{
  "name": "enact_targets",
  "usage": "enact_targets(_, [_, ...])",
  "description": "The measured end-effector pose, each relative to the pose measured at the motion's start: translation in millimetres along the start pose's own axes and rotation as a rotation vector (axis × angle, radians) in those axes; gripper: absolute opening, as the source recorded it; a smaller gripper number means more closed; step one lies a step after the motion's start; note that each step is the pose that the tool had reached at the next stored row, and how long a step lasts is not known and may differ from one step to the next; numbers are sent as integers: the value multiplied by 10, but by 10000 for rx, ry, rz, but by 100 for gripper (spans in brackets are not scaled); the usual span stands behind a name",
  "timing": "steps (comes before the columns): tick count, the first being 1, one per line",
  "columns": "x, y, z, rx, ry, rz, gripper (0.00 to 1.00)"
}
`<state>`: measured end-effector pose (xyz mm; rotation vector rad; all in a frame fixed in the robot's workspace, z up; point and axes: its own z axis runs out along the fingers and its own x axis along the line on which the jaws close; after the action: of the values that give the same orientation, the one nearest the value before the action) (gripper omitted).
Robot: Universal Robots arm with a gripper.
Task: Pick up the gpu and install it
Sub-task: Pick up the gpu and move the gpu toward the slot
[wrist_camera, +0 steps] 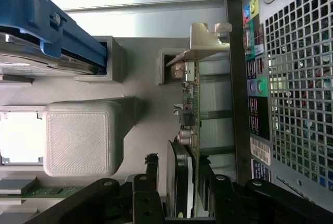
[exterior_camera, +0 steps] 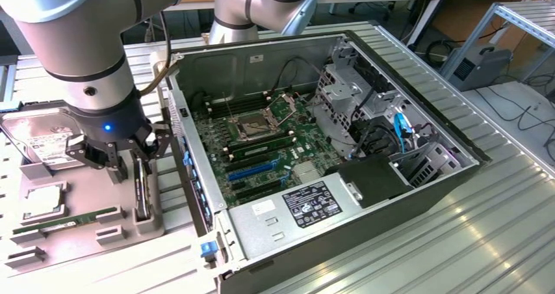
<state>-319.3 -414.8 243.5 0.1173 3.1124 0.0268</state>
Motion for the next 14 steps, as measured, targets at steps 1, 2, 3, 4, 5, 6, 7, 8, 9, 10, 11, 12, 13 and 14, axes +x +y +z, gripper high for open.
enact_targets(1, [1, 0, 1, -2, -1, 1, 42])
enact_targets(2, [1, 0, 1, -2, -1, 1, 42])
enact_targets(3, [1, 0, 1, -2, -2, 1, 42])
enact_targets(4, [0, 0, 2, -2, -2, 1, 41])
enact_targets(5, [0, 0, 1, -2, -2, 1, 34])
enact_targets(6, [0, 0, 2, -2, -2, 1, 28])
enact_targets(7, [0, 0, 1, -2, -2, 2, 27])
enact_targets(8, [0, 0, 1, -2, -2, 2, 27])
enact_targets(9, [0, 0, 1, -2, -2, 1, 27])
enact_targets(10, [0, 0, 1, -2, -2, 1, 27])
enact_targets(11, [0, 0, 2, -2, -2, 1, 27])
enact_targets(12, [0, 0, 1, -2, -1, 1, 27])
enact_targets(13, [0, 0, 1, -2, -1, 1, 27])
enact_targets(14, [0, 0, 1, -2, -2, 1, 27])
